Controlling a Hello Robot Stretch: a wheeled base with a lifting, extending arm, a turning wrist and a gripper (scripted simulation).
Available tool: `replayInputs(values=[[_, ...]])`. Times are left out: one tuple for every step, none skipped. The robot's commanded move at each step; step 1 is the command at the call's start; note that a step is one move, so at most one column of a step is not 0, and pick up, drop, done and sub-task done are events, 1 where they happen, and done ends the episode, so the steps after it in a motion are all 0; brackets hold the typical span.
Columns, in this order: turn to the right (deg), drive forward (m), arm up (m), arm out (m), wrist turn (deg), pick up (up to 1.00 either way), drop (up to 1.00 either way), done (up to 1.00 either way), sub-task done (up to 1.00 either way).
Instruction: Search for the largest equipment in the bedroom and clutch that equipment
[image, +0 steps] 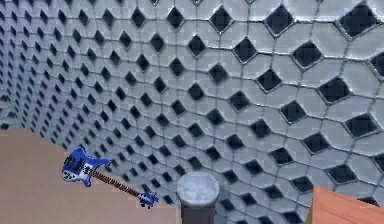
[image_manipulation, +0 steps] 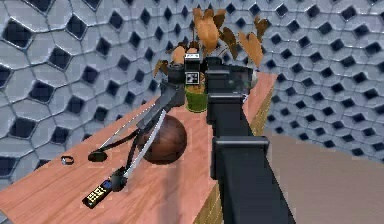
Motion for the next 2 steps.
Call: replayInputs(values=[[0.0, 0.00, 0.00, 0.00, 45.0, 0.00, 0.00, 0.00, 0.00], [0.0, 0.00, 0.00, 0.00, 45.0, 0.00, 0.00, 0.00, 0.00]])
